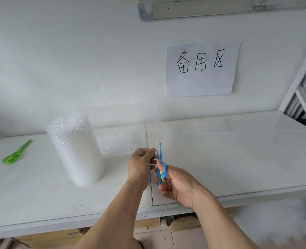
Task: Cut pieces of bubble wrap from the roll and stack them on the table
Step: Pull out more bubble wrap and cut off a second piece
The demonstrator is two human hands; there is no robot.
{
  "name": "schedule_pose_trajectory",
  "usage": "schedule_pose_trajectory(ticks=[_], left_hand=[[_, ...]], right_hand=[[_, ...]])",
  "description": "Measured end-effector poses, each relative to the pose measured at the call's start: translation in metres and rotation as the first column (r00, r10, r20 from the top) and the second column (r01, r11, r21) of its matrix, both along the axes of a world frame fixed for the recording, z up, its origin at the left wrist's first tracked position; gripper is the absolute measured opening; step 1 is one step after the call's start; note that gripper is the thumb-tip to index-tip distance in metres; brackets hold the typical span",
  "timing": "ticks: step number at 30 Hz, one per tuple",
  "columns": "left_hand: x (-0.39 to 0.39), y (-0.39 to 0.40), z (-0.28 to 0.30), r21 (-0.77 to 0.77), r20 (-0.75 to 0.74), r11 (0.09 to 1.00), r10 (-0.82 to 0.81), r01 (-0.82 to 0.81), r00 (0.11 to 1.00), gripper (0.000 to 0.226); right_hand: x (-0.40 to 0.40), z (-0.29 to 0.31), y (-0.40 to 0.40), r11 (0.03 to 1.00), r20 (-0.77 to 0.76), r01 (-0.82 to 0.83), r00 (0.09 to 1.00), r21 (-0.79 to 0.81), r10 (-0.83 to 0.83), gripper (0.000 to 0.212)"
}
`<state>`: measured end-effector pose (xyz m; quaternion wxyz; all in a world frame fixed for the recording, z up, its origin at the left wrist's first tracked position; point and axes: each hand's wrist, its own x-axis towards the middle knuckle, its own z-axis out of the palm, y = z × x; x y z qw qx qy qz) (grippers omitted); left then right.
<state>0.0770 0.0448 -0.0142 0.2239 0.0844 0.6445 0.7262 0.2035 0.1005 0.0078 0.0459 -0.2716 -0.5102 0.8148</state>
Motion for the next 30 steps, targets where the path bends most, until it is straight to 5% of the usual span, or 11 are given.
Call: schedule_pose_trajectory(ticks=[30], left_hand=[[0.013, -0.002, 0.011, 0.016, -0.028, 0.999, 0.044, -0.043, 0.999, 0.015]], right_hand=[[0.0, -0.003, -0.002, 0.998, 0.005, 0.065, 0.998, 0.028, -0.065, 0.02]])
